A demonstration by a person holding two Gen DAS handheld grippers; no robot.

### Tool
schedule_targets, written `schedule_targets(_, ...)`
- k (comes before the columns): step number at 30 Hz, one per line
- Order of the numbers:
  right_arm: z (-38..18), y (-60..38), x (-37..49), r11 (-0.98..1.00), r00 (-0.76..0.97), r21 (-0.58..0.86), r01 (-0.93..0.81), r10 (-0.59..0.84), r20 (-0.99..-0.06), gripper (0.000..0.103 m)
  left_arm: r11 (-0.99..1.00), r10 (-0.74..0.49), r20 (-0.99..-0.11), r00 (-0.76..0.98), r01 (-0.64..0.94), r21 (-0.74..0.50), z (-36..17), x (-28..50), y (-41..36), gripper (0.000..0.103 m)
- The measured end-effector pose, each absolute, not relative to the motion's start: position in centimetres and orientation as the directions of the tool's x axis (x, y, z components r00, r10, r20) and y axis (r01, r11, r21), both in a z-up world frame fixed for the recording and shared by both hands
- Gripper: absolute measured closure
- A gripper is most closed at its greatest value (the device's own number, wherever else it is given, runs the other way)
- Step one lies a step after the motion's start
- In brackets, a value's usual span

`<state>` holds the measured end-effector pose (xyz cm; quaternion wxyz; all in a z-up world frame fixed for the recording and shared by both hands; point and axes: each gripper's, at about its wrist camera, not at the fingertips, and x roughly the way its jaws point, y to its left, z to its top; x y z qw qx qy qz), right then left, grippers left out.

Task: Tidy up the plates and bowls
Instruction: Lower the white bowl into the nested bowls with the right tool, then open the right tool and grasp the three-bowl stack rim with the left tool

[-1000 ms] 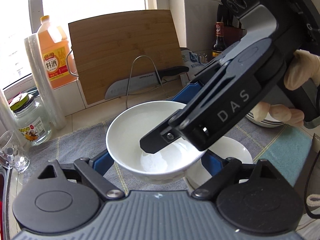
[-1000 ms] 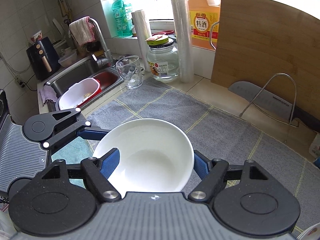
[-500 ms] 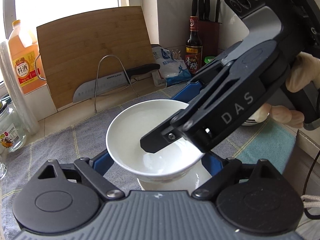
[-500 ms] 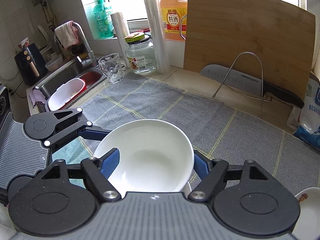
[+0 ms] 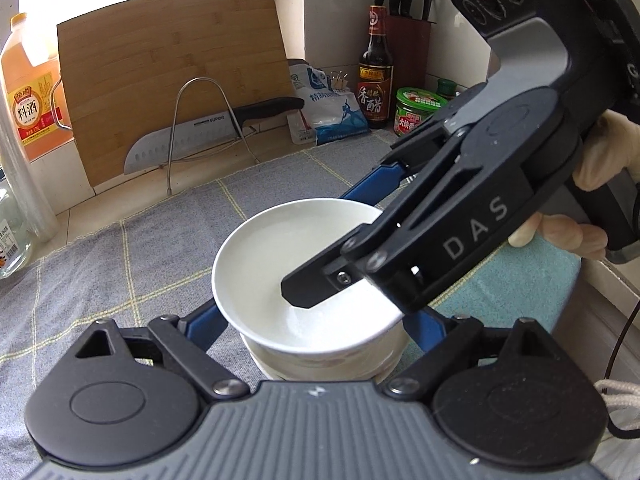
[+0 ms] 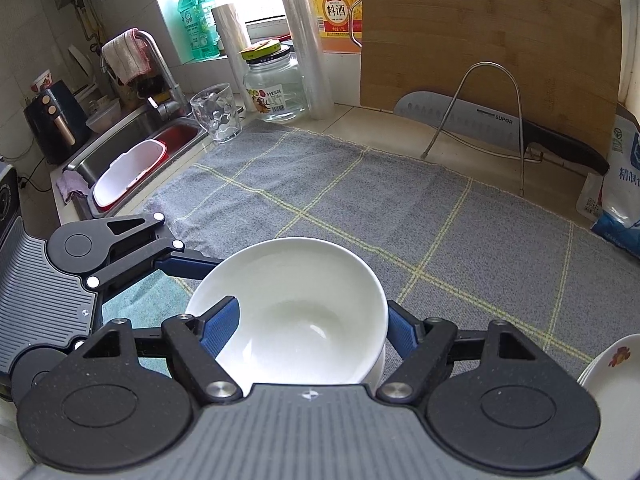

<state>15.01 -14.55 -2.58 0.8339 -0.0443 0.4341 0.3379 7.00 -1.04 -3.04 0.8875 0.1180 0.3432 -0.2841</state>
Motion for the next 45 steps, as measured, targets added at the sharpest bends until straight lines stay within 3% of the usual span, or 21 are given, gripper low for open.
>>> schedule_targets(31, -4.0, -14.8, 14.7, 0.781, 0.392, 0.225, -0.583, 0.513, -0.764, 0.020, 0.792, -0.436, -0.706, 0.558, 0.610, -0.007, -3.7, 7.2, -1.2, 0.008)
schedule_targets(32, -4.0, -14.8, 14.7, 0.781, 0.393, 0.223, -0.583, 0.511, -0.764, 0.019, 0.792, -0.437, -0.705, 0.559, 0.611, -0.007, -3.7, 7.3, -1.2, 0.007)
schedule_targets(34, -4.0, -14.8, 14.5, 0.781, 0.403, 0.218, -0.585, 0.513, -0.758, 0.003, 0.790, -0.438, -0.704, 0.560, 0.613, -0.003, -3.6, 7.3, -1.2, 0.007)
schedule_targets(35, -3.9, -14.8, 14.3, 0.783, 0.417, 0.211, -0.585, 0.513, -0.750, 0.000, 0.789, -0.437, -0.703, 0.561, 0.615, 0.000, -3.6, 7.3, -1.3, 0.007)
schedule_targets(45, -3.6, -14.7, 14.0, 0.789, 0.440, 0.178, -0.588, 0.497, -0.748, 0.000, 0.772, -0.437, -0.691, 0.576, 0.634, 0.040, -3.3, 6.5, -0.7, 0.007)
